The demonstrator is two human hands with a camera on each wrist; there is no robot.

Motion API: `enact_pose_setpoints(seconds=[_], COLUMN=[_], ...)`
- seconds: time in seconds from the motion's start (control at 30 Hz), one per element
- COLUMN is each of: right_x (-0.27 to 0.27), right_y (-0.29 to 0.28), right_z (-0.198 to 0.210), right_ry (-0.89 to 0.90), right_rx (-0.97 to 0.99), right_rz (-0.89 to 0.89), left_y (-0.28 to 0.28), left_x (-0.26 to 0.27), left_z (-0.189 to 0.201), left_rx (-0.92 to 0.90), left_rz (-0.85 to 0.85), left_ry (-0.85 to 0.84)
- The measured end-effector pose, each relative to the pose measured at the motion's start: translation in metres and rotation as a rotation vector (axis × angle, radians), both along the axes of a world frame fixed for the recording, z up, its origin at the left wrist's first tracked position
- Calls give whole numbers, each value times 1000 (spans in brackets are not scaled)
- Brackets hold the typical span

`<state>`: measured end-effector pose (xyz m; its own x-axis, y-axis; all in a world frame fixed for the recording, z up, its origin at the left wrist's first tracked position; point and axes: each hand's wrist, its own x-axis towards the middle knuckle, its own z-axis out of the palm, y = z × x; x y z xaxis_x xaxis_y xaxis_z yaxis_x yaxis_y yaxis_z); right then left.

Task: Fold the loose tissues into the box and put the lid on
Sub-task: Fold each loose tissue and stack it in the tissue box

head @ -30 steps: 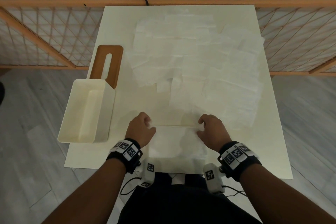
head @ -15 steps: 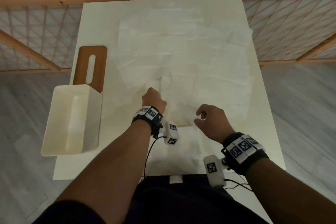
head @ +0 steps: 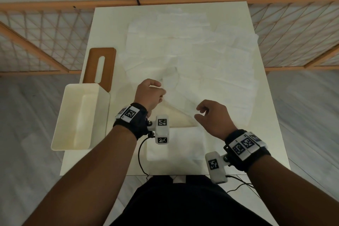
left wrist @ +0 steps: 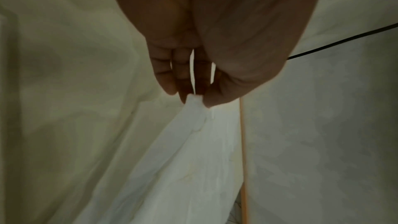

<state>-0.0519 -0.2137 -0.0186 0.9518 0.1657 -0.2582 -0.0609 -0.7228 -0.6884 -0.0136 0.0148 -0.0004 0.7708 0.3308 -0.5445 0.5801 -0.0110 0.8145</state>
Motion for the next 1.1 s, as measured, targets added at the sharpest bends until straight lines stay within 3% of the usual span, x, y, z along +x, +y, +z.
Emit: enact_pose_setpoints(seconds=[0.23,0.4,0.5,0.6,0.67,0.83,1.1], right_x=[-8,2,13,13,12,7,2], right_y=[35,41,37,63,76,60,31], right_z=[26,45,61,61,52,33,20], right_ry=[-217,-293,-63,386,400,317,268], right_rx=[47,190,396,680,588,338,174], right_rz=[157,18,22,24,13,33,38], left_y=[-9,11,22,-5,-15,12,27], left_x=[-15,-28,-30,-37,-39,-30,-16], left_z=[49,73,68,51,28,-17,-49], left_rx=[-339,-416,-424,-516,-393,229,373], left_rz=[19,51,114,108,95,48,-154], left_ry=[-149,-274,-260,-122,-50,72,185])
